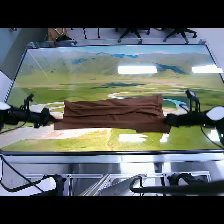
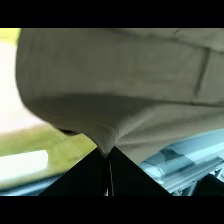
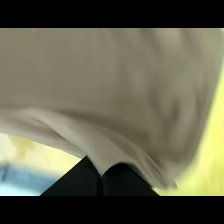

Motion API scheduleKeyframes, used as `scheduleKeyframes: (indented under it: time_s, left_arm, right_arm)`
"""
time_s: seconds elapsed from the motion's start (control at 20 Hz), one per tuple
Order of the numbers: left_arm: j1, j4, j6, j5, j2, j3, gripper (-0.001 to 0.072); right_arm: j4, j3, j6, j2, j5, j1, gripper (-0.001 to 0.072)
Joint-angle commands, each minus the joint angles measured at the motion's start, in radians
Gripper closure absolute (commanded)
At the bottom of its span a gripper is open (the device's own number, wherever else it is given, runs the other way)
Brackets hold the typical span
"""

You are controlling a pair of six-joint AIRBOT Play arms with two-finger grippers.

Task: Fold the shirts.

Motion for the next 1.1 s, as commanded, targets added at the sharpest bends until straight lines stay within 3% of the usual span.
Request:
scheduleKeyframes:
  time_s: [0.0,0.25,0.45,0.5,0.55,0.6,0.65,0.8,1.05]
  left_arm:
    - [-0.104,-0.030,-0.044,0.056,-0.099,0.183,0.0694]
    - [-0.160,-0.011,-0.089,0.105,-0.332,0.369,0.0694]
    - [-0.159,0.066,-0.129,0.131,-0.425,0.390,0.0693]
    - [-0.160,0.058,-0.118,0.136,-0.431,0.391,0.0690]
    - [-0.164,0.031,-0.097,0.132,-0.432,0.391,0.0681]
    - [-0.165,0.002,-0.062,0.125,-0.431,0.391,0.0384]
    - [-0.166,-0.016,-0.051,0.115,-0.430,0.391,-0.0004]
    - [-0.154,-0.006,-0.054,0.064,-0.425,0.391,0.0009]
    - [-0.092,-0.014,-0.106,-0.004,-0.419,0.391,0.0009]
  right_arm:
    - [0.178,0.125,-0.236,-0.193,-0.184,0.001,0.0691]
    - [0.323,0.253,-0.481,-0.518,-0.323,0.001,0.0690]
    - [0.365,0.336,-0.537,-0.668,-0.325,0.001,0.0677]
    - [0.364,0.353,-0.537,-0.671,-0.304,-0.004,0.0538]
    - [0.361,0.370,-0.537,-0.662,-0.275,-0.013,0.0343]
    - [0.356,0.386,-0.537,-0.645,-0.237,-0.033,0.0238]
    - [0.349,0.394,-0.536,-0.627,-0.210,-0.058,0.0234]
    - [0.288,0.395,-0.452,-0.607,-0.146,-0.159,0.0047]
    - [0.319,0.395,-0.429,-0.704,0.015,-0.199,0.0046]
